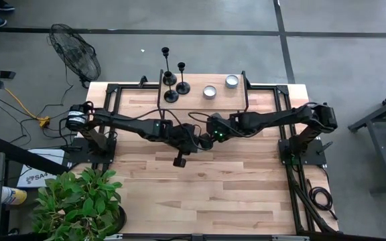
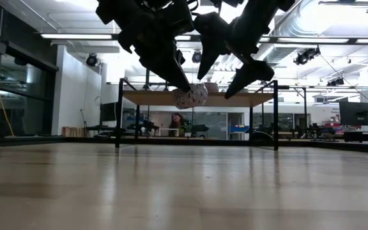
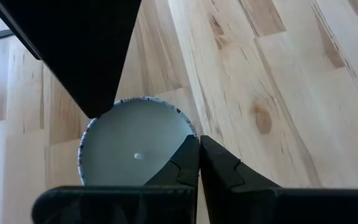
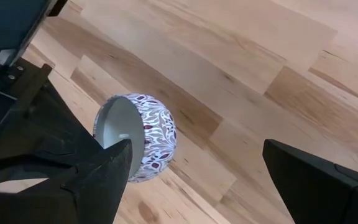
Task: Pick & Place candle stick holders
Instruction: Put the white scented candle on the shelf
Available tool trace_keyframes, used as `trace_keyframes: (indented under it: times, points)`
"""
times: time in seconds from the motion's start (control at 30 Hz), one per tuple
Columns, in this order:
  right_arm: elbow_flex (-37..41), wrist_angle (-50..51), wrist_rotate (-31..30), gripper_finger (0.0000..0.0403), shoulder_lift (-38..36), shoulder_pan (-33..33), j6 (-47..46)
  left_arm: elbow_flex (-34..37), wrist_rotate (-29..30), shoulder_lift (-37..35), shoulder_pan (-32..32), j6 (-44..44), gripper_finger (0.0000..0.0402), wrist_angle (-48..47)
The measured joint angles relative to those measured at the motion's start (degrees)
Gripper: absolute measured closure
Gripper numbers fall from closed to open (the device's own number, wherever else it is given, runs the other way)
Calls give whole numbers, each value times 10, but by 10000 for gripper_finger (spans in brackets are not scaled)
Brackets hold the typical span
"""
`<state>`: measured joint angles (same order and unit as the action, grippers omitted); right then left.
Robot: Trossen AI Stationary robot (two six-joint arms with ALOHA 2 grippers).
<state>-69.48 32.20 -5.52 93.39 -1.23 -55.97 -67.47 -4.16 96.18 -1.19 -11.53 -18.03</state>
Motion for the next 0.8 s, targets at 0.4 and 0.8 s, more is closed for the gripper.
trace_keyframes:
  times: [0.4,0.8]
  points:
    - [2,-20,8,77,4,0,-3,0,0,-1,0,0,402,0]
    - [2,-28,-9,84,8,2,-4,1,-1,-1,0,0,402,-1]
